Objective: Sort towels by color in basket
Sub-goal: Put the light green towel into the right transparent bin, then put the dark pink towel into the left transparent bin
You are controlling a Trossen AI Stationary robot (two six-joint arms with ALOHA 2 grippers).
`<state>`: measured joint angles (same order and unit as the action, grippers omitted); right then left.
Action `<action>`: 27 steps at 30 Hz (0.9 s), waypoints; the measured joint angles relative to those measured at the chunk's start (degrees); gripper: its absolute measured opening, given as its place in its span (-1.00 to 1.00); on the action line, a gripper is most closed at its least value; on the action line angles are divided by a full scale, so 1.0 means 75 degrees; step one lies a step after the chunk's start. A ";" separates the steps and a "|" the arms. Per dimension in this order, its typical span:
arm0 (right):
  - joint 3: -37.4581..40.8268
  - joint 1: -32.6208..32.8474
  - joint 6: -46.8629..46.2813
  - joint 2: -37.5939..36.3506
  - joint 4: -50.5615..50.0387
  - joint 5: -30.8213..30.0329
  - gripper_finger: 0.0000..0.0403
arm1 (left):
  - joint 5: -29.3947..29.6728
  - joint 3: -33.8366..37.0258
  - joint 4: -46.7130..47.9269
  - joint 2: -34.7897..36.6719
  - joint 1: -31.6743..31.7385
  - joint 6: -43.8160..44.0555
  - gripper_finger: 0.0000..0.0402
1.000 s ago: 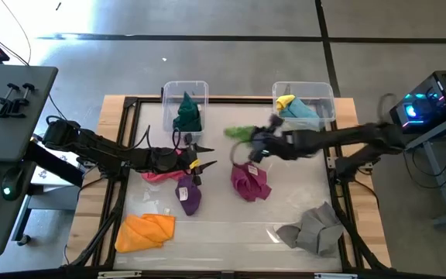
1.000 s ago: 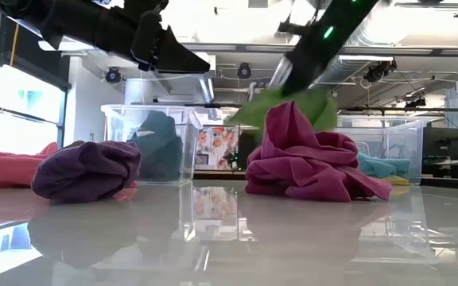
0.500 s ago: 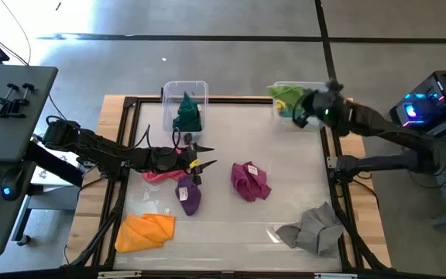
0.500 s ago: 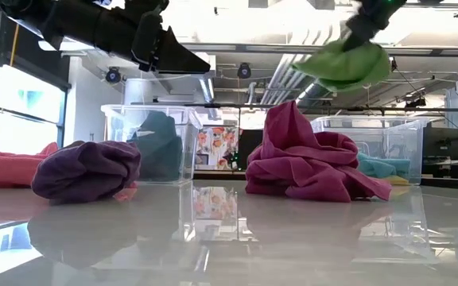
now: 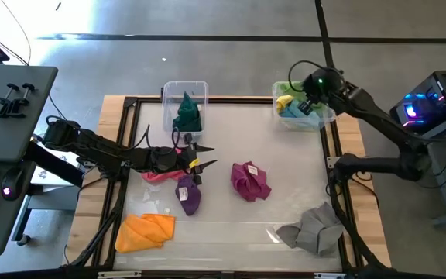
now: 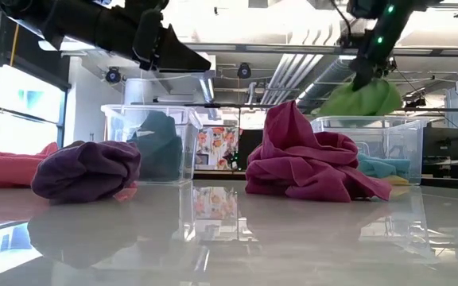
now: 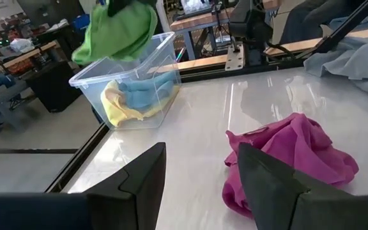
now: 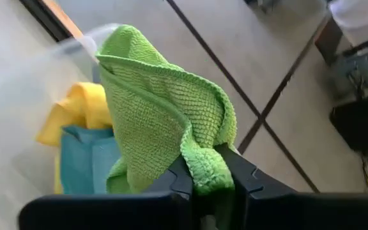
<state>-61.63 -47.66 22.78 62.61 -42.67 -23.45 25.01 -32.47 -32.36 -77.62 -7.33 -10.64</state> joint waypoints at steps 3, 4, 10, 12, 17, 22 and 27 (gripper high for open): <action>0.0000 -0.0181 0.0031 0.0278 -0.0021 0.0013 -0.68 | 0.0001 0.0000 -0.0018 0.0000 0.0000 -0.0001 -0.09; 0.0000 -0.0206 0.0032 0.0342 -0.0013 0.0014 -0.62 | 0.0001 0.0000 -0.0018 0.0000 0.0000 0.0001 -0.10; 0.0000 -0.0212 -0.0175 0.0456 0.0007 0.0027 -0.31 | 0.0001 0.0000 -0.0018 0.0000 0.0000 0.0005 -0.10; 0.0000 -0.0212 -0.0238 0.0430 0.0004 0.0029 -0.26 | 0.0001 0.0000 -0.0018 0.0000 0.0015 0.0007 -0.10; 0.0000 -0.0217 -0.0258 0.0396 -0.0249 0.0620 -0.24 | 0.0001 0.0000 -0.0021 0.0000 0.0026 0.0010 -0.10; 0.0000 -0.0473 -0.1518 0.0506 -0.0518 0.1811 -0.24 | 0.0001 0.0000 -0.0070 0.0000 0.0026 0.0013 -0.10; 0.0000 -0.0907 -0.2409 0.0982 -0.0802 0.1826 -0.24 | 0.0001 0.0000 -0.0087 0.0000 0.0023 0.0077 -0.10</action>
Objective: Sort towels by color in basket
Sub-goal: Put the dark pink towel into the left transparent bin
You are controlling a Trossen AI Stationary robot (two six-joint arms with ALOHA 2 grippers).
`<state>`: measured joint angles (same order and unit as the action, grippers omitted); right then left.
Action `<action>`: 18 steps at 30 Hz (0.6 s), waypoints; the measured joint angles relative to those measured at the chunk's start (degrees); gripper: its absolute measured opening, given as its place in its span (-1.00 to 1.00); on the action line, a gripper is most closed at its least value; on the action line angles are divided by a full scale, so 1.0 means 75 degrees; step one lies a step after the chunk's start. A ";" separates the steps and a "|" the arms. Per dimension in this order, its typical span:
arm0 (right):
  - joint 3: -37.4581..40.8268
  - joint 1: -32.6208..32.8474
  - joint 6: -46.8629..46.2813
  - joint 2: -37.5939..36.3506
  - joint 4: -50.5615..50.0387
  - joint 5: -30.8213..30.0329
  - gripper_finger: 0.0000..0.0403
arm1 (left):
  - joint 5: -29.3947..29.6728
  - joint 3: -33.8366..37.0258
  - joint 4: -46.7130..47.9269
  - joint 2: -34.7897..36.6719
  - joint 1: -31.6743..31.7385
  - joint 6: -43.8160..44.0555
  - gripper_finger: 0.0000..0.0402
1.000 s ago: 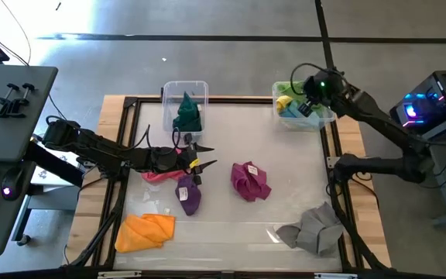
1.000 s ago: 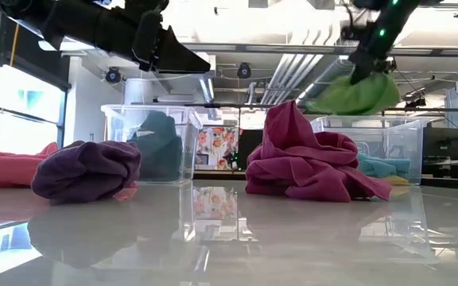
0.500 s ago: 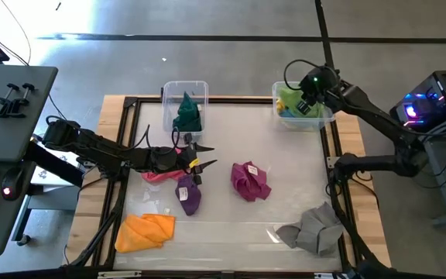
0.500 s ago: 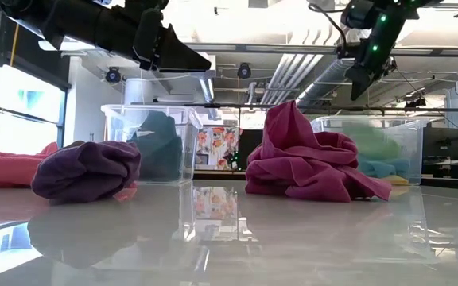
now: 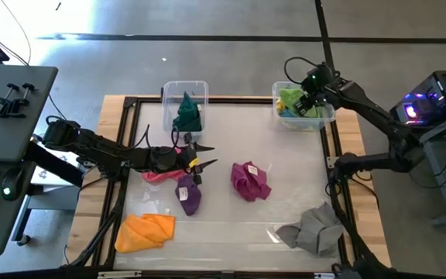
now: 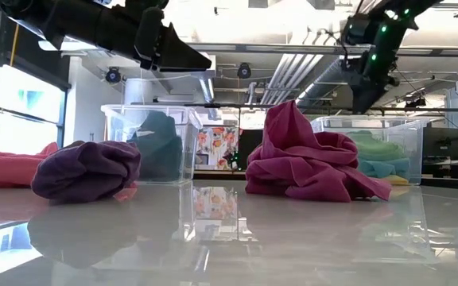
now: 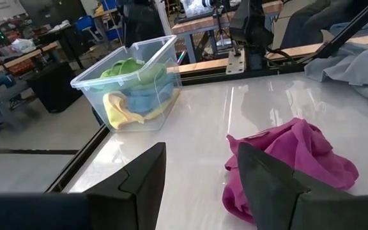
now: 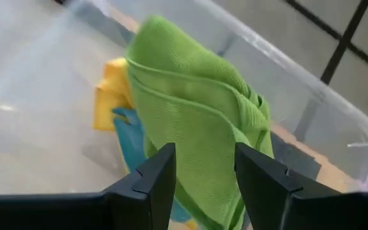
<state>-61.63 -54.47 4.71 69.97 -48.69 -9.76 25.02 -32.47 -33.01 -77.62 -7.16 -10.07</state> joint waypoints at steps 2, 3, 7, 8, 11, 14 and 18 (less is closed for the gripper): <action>0.0000 -0.0098 0.0174 0.0218 0.0066 0.0000 -0.24 | 0.0000 0.0000 0.0002 -0.0003 0.0003 0.0056 -0.10; 0.0012 -0.0093 0.0210 0.0278 0.0183 -0.0003 -0.24 | 0.0000 0.0000 0.0002 -0.0003 0.0003 0.0067 -0.10; 0.0483 0.0524 0.0417 0.0079 0.1500 0.0398 -0.24 | 0.0000 0.0000 0.0010 -0.0003 0.0000 0.0067 -0.10; 0.0625 0.0754 0.0434 -0.0012 0.1846 0.0513 -0.24 | 0.0000 0.0000 0.0011 -0.0003 0.0000 0.0064 -0.10; 0.1004 0.1573 0.0341 -0.0363 0.2730 0.0555 -0.24 | 0.0000 0.0000 0.0013 -0.0003 0.0000 0.0065 -0.10; 0.1428 0.2614 -0.0001 -0.0648 0.3489 0.0481 -0.24 | 0.0000 0.0000 0.0012 -0.0003 0.0000 0.0064 -0.10; 0.2062 0.4409 -0.0167 -0.0757 0.4780 0.0412 -0.24 | 0.0001 0.0000 -0.0045 -0.0003 0.0000 0.0064 -0.10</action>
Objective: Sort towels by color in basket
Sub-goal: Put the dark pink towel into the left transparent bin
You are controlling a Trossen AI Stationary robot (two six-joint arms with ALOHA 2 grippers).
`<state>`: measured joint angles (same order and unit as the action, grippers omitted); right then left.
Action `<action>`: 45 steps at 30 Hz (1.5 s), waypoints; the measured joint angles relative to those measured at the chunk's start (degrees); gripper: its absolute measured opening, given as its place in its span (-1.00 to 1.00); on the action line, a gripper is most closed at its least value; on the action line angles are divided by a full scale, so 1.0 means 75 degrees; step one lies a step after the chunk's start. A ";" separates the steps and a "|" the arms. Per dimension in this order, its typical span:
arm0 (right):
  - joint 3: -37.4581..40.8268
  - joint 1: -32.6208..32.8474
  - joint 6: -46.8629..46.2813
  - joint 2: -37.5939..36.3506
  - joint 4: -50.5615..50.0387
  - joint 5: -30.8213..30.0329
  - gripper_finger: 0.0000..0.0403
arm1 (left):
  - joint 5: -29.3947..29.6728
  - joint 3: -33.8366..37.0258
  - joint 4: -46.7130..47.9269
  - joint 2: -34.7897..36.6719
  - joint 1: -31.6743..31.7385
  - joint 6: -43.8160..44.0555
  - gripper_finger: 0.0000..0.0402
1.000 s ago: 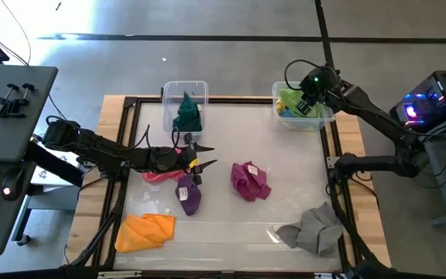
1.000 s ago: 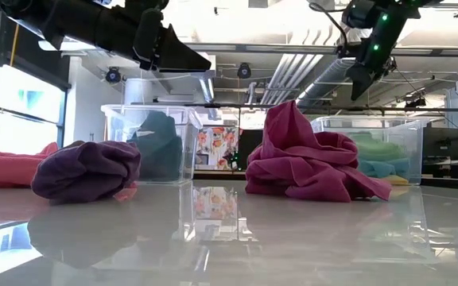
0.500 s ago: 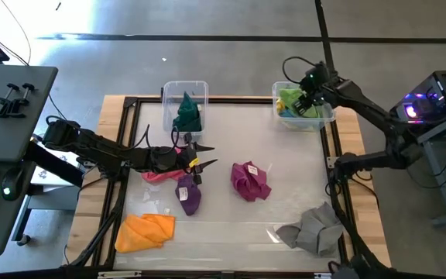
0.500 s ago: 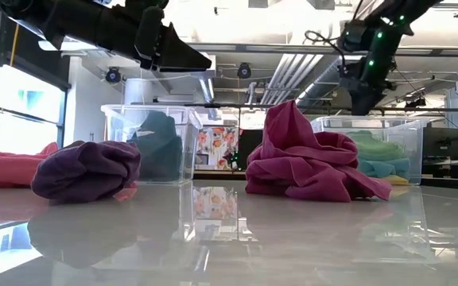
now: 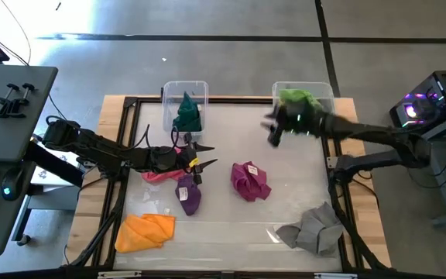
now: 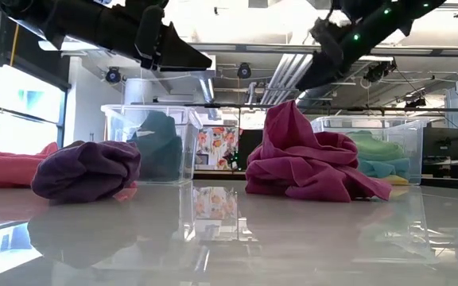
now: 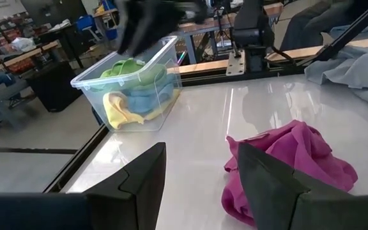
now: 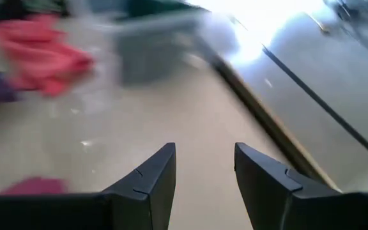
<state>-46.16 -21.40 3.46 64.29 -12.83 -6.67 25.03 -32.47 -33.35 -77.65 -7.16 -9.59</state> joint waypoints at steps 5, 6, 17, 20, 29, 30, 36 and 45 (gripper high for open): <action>0.0934 0.2069 -0.0027 0.0209 0.1756 -0.0854 -0.24 | 0.0001 0.0000 -0.0197 0.0000 0.0000 -0.0020 -0.10; 0.1065 0.2410 -0.0033 0.0264 0.1942 -0.0986 -0.24 | -0.0001 0.0000 -0.0208 0.0000 0.0000 -0.0020 -0.10; 0.1289 0.4498 -0.1061 0.1625 0.2380 -0.1021 -0.24 | -0.0052 0.0003 -0.0506 0.0000 0.0001 -0.0019 -0.10; 0.1289 0.4596 -0.1687 0.2130 0.2379 -0.1020 -0.24 | -0.0354 0.0003 -0.0522 -0.0010 0.0002 -0.0017 -0.10; 0.1280 0.4603 -0.2488 0.3882 0.2534 -0.1053 -0.25 | -0.1263 0.0003 -0.0509 -0.0483 0.0000 -0.1078 -0.10; 0.1278 0.4575 -0.2488 0.4083 0.2665 -0.1062 -0.26 | -0.1307 0.0003 -0.0512 -0.0575 0.0000 -0.1172 -0.10; 0.1242 0.4395 -0.2535 0.5069 0.4278 -0.1141 -0.46 | -0.1290 0.0003 -0.0598 -0.1061 0.0017 -0.1432 -0.10; 0.1298 0.3811 -0.1878 0.5448 0.6466 -0.1020 -0.92 | -0.1451 0.0003 -0.0625 -0.1183 0.0020 -0.2613 -0.10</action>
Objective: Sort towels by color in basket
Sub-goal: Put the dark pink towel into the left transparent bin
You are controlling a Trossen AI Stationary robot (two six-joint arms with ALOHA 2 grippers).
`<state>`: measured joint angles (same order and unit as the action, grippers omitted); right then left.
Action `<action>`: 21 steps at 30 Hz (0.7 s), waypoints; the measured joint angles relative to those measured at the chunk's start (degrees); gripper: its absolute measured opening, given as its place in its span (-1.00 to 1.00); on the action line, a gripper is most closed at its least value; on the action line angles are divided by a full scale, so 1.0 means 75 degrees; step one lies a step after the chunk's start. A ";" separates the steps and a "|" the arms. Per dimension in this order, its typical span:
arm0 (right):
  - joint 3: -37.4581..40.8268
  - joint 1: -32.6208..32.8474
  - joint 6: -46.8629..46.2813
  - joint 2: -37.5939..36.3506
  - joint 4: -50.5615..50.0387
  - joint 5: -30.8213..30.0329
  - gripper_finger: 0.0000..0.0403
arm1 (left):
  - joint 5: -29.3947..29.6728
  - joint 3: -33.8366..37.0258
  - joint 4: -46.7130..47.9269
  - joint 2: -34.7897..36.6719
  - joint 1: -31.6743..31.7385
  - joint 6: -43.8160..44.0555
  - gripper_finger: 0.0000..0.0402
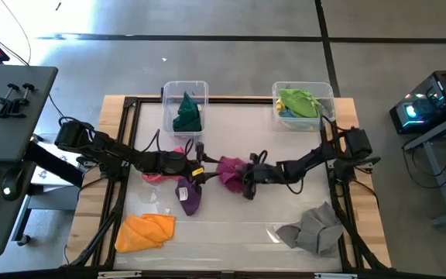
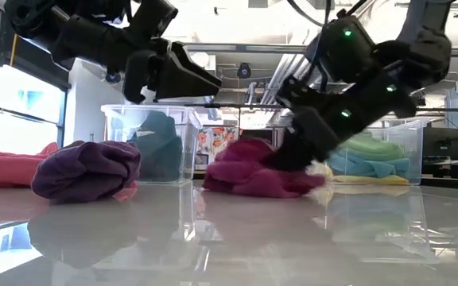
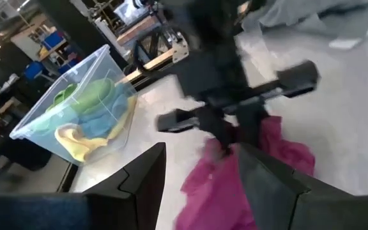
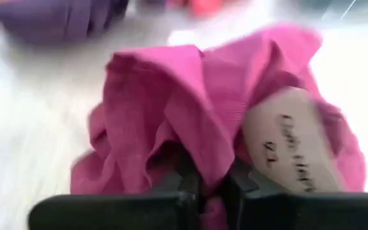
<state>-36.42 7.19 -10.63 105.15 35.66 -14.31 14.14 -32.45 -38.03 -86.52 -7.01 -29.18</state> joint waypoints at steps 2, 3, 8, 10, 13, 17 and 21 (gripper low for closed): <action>-0.0006 -0.0177 0.0058 0.0005 0.0391 0.0153 -0.89 | -0.0002 0.0000 0.0010 0.0000 0.0000 -0.0196 -0.10; -0.0003 -0.0268 0.0063 0.0008 0.0585 0.0303 -0.89 | -0.0080 0.0000 0.0003 -0.0021 0.0000 -0.0340 -0.10; -0.0006 -0.0613 0.0057 -0.0005 0.1855 0.0939 -0.97 | -0.0331 0.0000 0.0021 -0.0284 0.0022 -0.0897 -0.10; -0.0016 -0.0710 0.0029 -0.0013 0.2298 0.1196 -0.96 | -0.0413 0.0000 -0.0009 -0.0429 0.0050 -0.0992 -0.10; -0.0105 -0.0788 0.0030 -0.0018 0.2511 0.1647 -0.93 | -0.0405 0.0000 -0.0053 -0.0685 0.0116 -0.1000 -0.09; -0.0211 -0.0777 0.0025 -0.0018 0.2437 0.1967 -0.94 | -0.0275 -0.0003 -0.0460 -0.1070 0.0180 -0.1009 -0.01; -0.0227 -0.0760 0.0064 -0.0018 0.2364 0.2150 -0.94 | -0.0215 -0.0003 -0.0876 -0.1491 0.0267 -0.0996 0.12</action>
<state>-38.13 1.49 -10.15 105.01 53.39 1.81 12.53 -32.47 -44.60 -97.70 -5.01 -36.66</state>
